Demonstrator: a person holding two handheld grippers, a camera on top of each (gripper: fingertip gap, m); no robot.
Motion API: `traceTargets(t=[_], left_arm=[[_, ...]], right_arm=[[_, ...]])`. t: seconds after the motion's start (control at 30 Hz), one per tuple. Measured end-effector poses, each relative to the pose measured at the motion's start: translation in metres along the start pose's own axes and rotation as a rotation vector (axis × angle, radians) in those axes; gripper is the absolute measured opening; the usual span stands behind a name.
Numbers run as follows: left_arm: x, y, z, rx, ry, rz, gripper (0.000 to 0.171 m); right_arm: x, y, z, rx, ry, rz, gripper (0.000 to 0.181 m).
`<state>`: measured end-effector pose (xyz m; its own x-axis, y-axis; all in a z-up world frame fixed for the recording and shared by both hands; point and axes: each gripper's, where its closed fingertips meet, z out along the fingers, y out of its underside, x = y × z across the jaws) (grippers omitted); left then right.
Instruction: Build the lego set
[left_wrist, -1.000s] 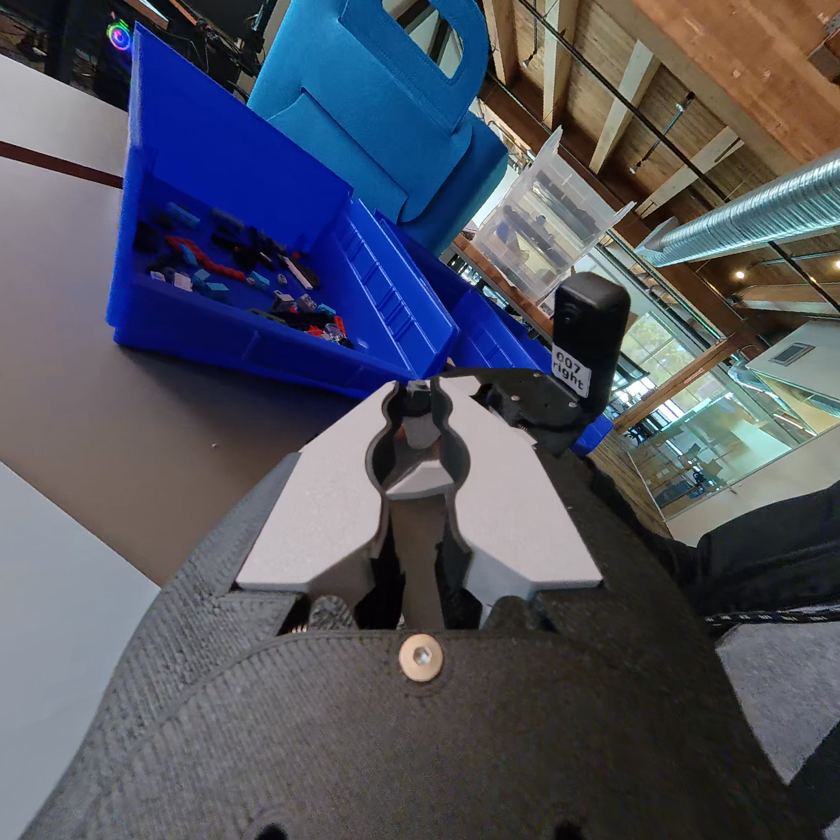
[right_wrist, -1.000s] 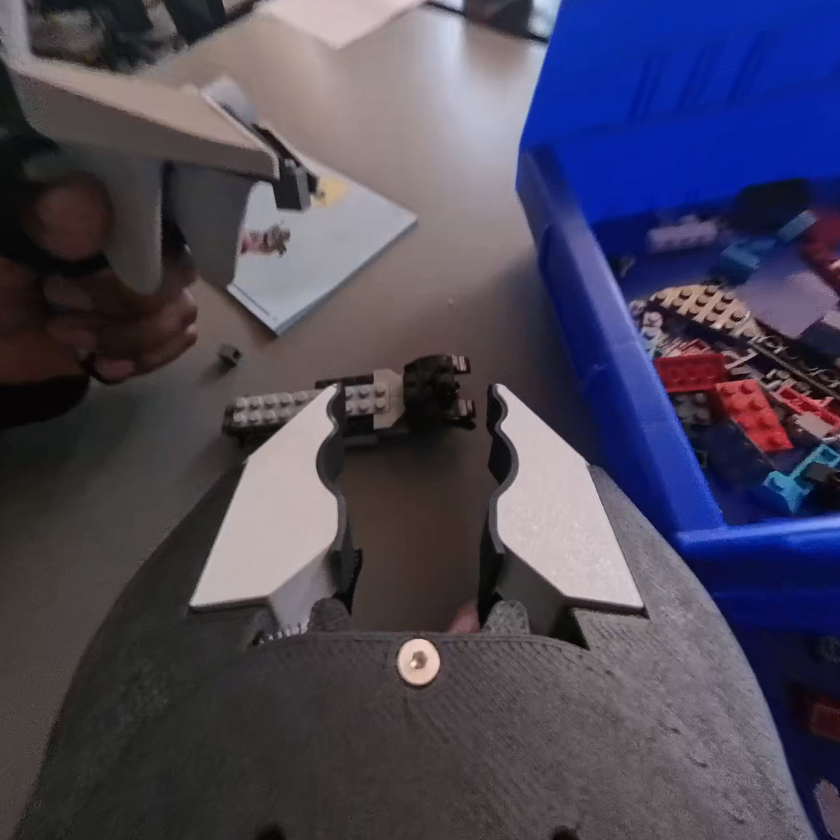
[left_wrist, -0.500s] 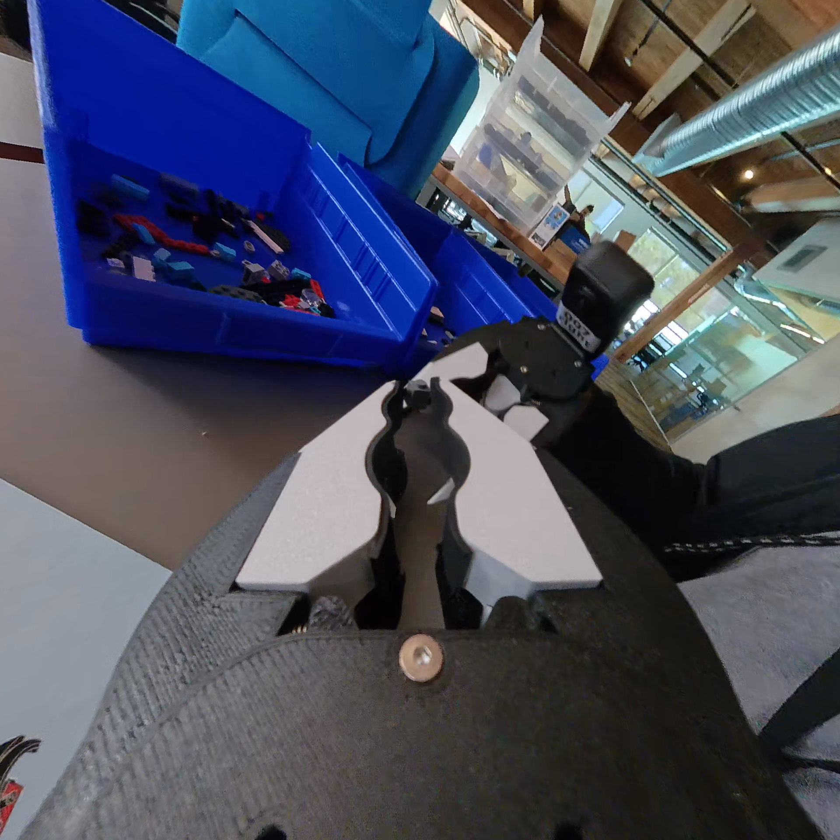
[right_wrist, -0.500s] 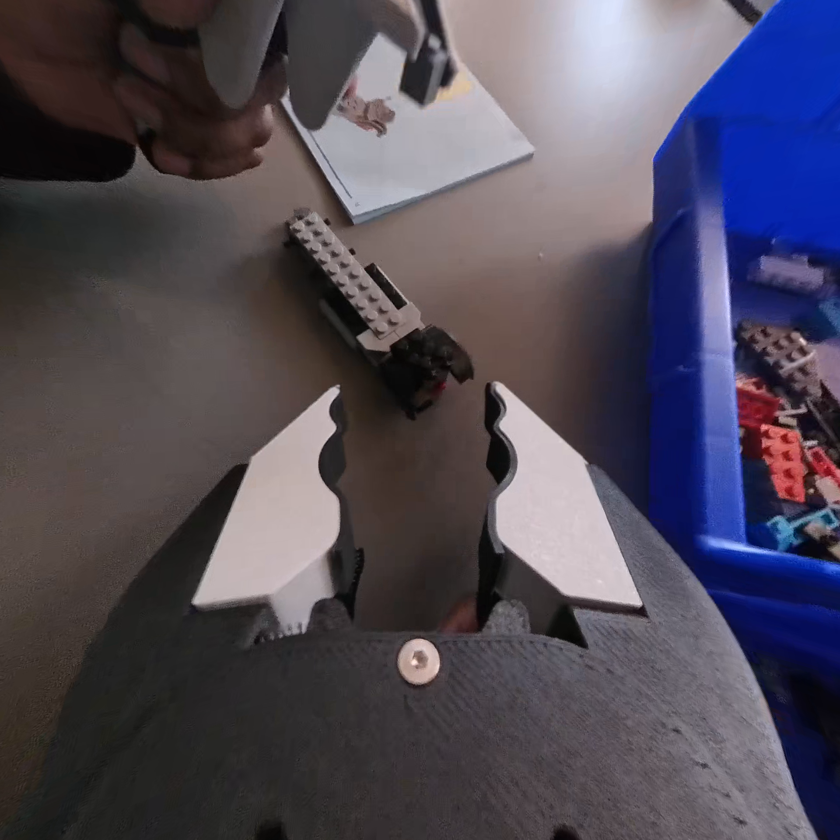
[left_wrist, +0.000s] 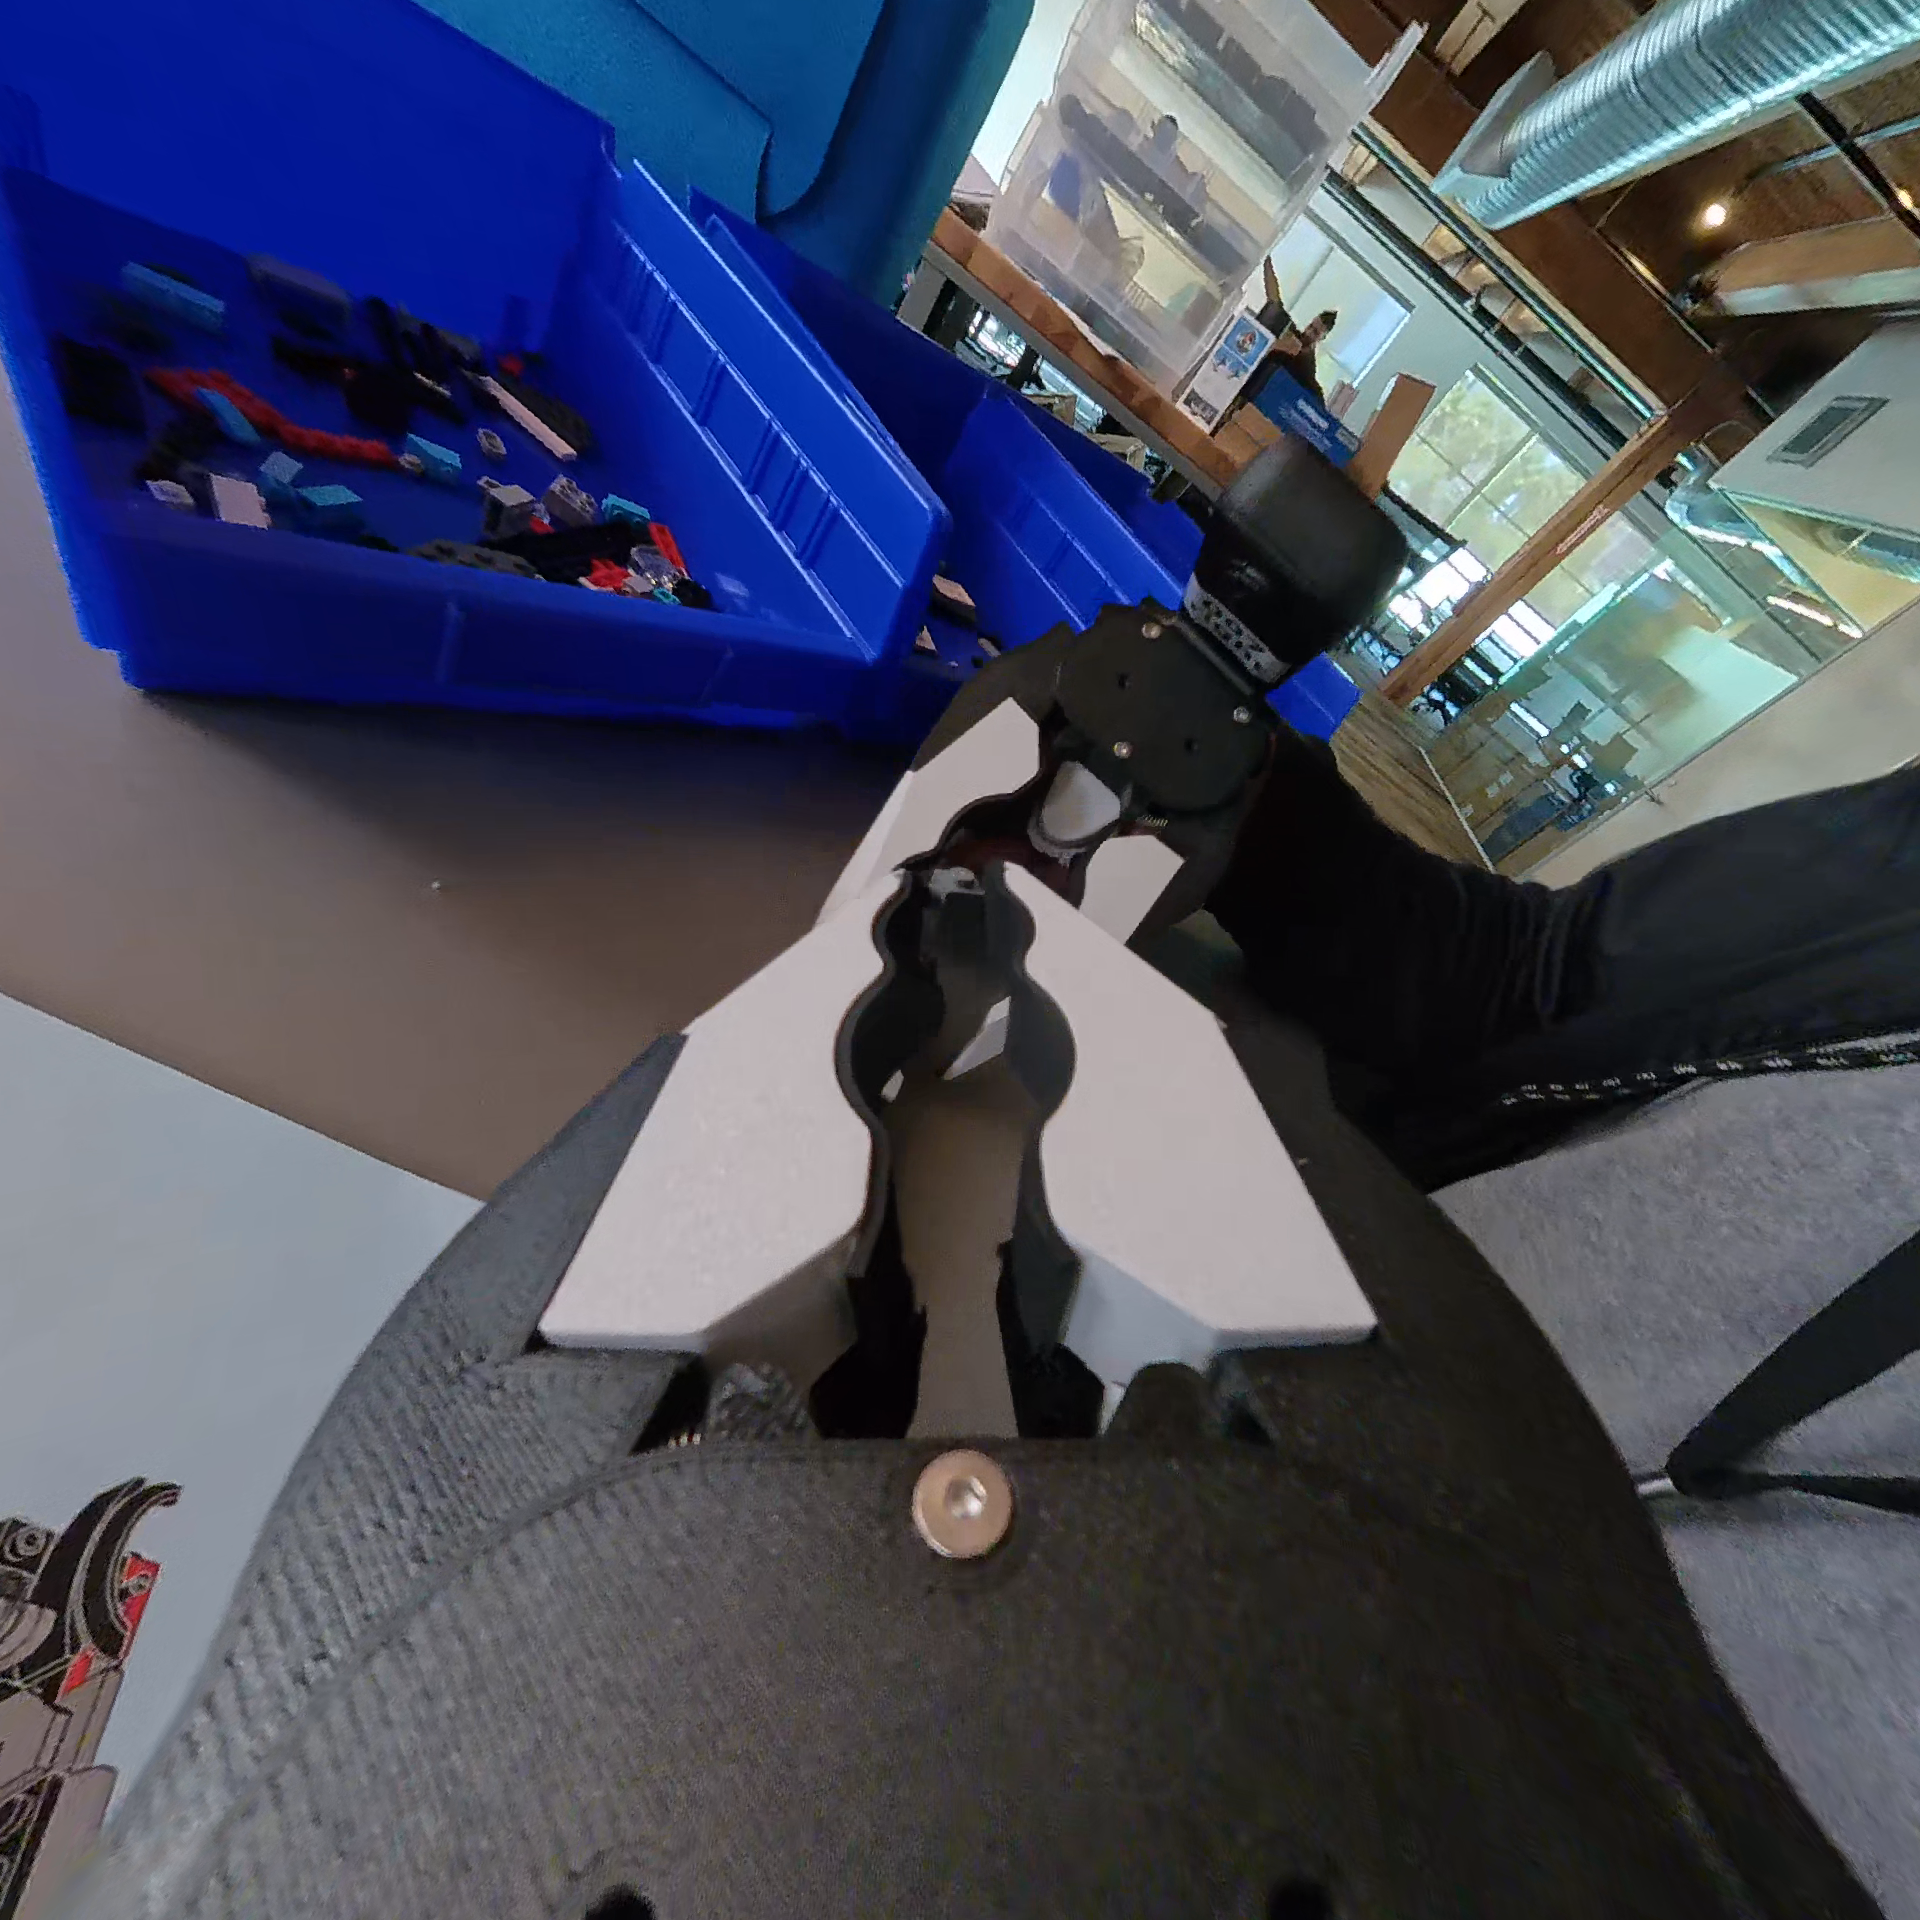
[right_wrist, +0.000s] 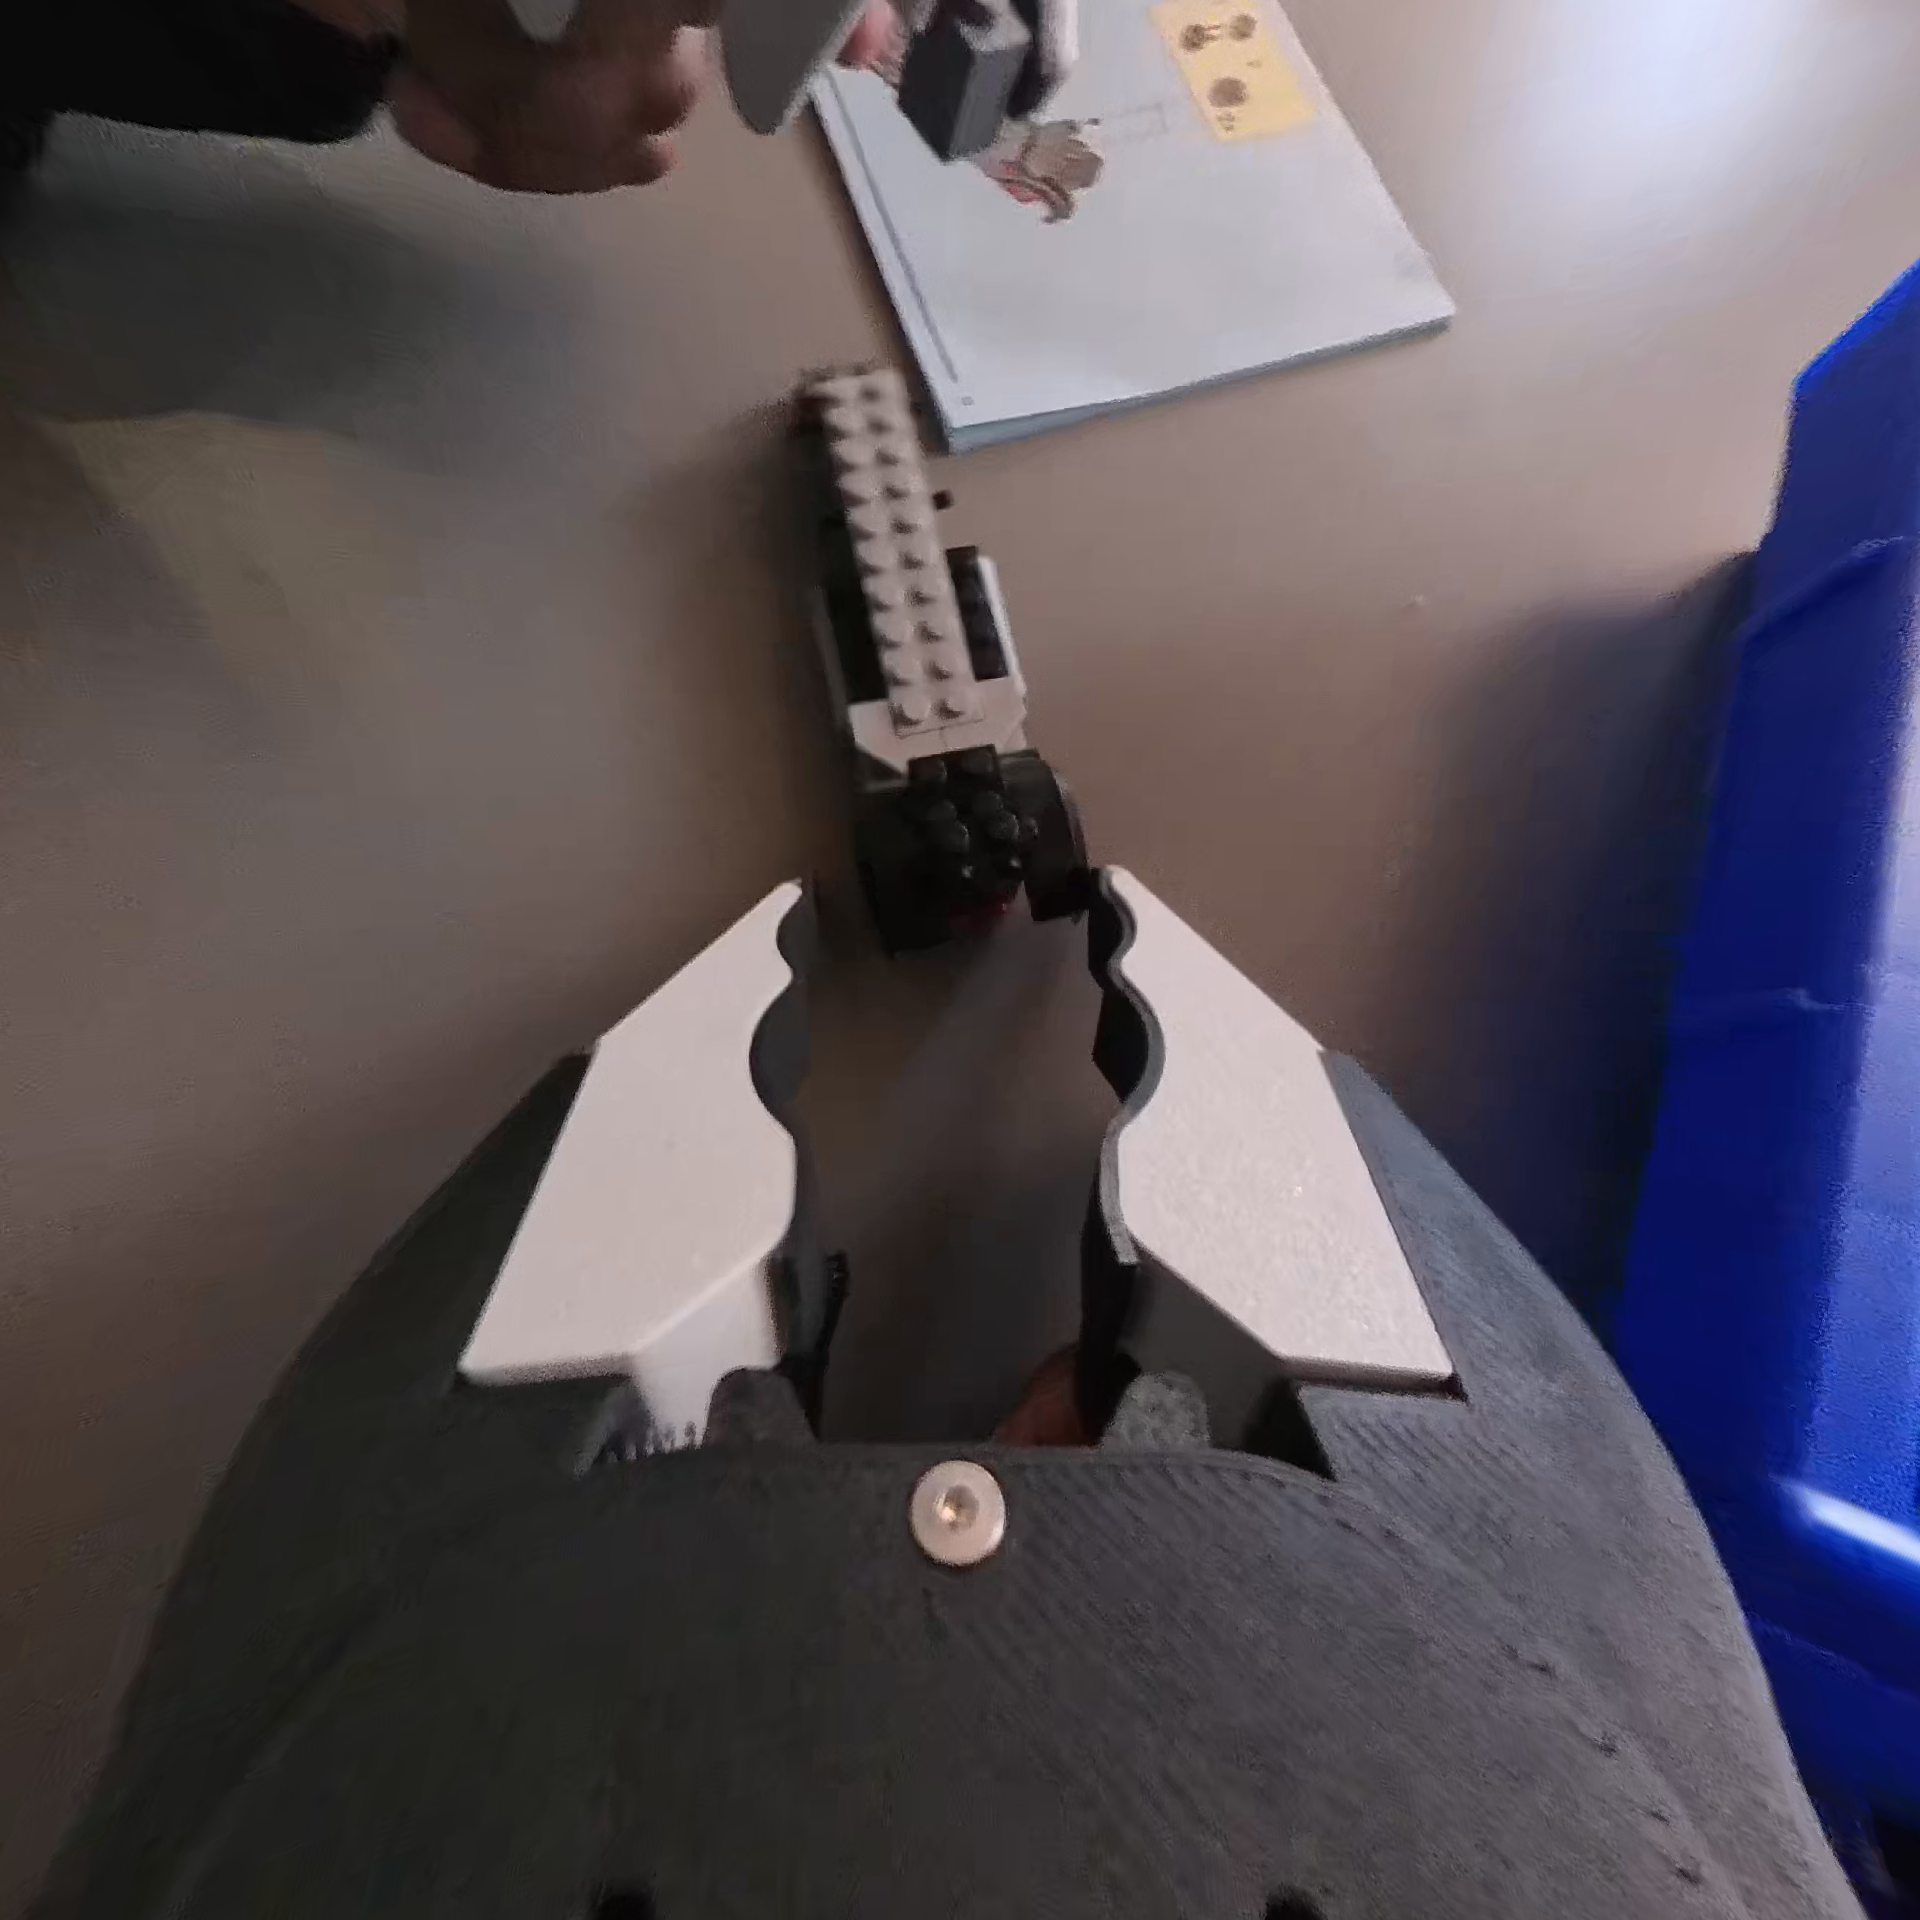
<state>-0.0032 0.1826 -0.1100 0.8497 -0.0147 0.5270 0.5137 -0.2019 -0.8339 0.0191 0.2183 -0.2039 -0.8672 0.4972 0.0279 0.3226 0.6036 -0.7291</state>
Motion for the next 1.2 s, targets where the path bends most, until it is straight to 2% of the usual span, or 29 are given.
traceTargets(t=[0.2, 0.27, 0.37, 0.77, 0.97, 1.2], left_arm=[[0.008, 0.011, 0.004, -0.096, 0.046, 0.072, 0.01], [0.009, 0.014, 0.007, -0.128, 0.062, 0.101, 0.011], [0.009, 0.018, 0.011, -0.173, 0.082, 0.138, 0.011], [0.013, 0.028, 0.029, -0.331, 0.164, 0.284, 0.011], [0.013, 0.034, 0.039, -0.384, 0.172, 0.295, 0.011], [0.006, 0.035, 0.038, -0.385, 0.139, 0.269, 0.011]], right_arm=[[-0.007, -0.005, 0.0, 0.03, -0.006, 0.013, 0.071], [-0.006, -0.006, 0.003, 0.02, -0.002, 0.013, 0.069], [-0.004, -0.006, 0.007, 0.005, 0.02, -0.002, 0.049], [-0.007, -0.019, -0.007, 0.141, 0.013, -0.018, 0.048], [-0.009, -0.021, -0.011, 0.168, 0.011, -0.035, 0.048], [-0.009, -0.004, -0.005, 0.056, 0.023, -0.06, 0.048]])
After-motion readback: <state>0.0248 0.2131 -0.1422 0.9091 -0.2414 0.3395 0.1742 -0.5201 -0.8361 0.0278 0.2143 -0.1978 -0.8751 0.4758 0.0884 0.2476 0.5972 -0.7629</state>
